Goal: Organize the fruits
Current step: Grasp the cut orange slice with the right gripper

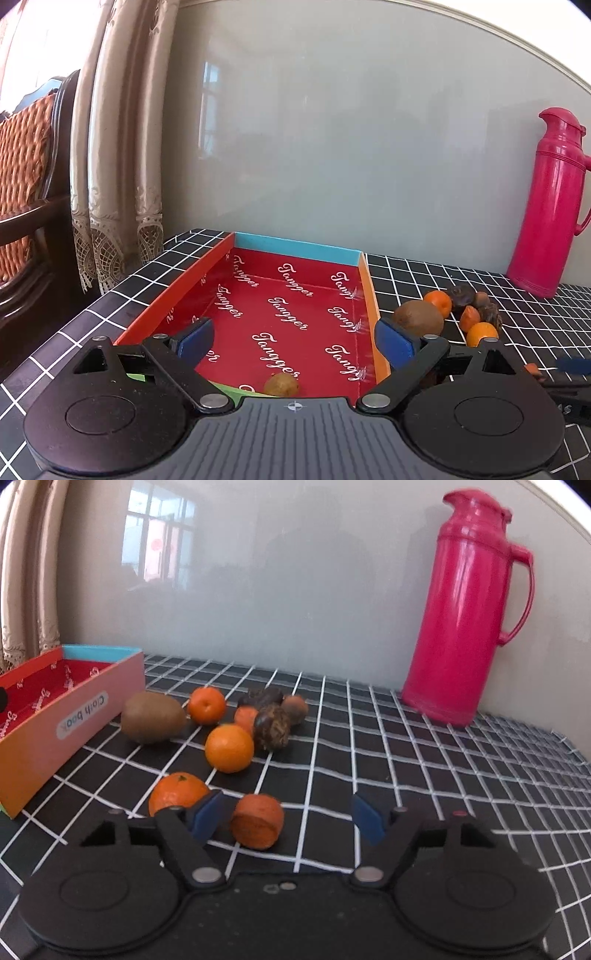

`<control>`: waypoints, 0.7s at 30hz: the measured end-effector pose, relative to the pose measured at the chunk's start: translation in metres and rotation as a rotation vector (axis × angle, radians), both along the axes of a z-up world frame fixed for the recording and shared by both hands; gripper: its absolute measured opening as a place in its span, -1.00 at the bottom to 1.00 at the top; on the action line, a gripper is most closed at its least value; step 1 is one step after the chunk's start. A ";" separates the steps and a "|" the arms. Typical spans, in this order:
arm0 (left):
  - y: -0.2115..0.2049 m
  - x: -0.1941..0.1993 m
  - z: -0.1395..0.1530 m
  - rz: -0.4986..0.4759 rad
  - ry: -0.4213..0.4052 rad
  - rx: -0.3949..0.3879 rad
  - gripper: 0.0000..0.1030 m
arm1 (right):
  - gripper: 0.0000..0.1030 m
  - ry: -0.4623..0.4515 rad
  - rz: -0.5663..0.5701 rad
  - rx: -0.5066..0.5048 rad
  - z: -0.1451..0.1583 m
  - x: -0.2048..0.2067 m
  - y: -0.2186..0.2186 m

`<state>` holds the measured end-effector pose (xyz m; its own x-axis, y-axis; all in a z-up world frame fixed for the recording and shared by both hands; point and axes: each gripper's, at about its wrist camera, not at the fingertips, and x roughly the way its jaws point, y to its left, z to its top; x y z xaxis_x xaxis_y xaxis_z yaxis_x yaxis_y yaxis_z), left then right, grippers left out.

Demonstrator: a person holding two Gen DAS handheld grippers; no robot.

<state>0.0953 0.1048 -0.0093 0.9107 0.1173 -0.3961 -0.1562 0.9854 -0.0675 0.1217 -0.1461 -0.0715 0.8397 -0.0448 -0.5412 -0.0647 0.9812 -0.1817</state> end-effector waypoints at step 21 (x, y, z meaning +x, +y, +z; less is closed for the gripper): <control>0.018 -0.020 0.004 0.019 -0.014 -0.002 0.81 | -0.42 -0.030 0.014 -0.014 0.013 -0.002 0.028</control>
<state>0.0756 0.1230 -0.0051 0.9138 0.1338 -0.3836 -0.1738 0.9822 -0.0713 0.1201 -0.1180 -0.0583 0.8561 -0.0406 -0.5152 -0.0727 0.9775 -0.1979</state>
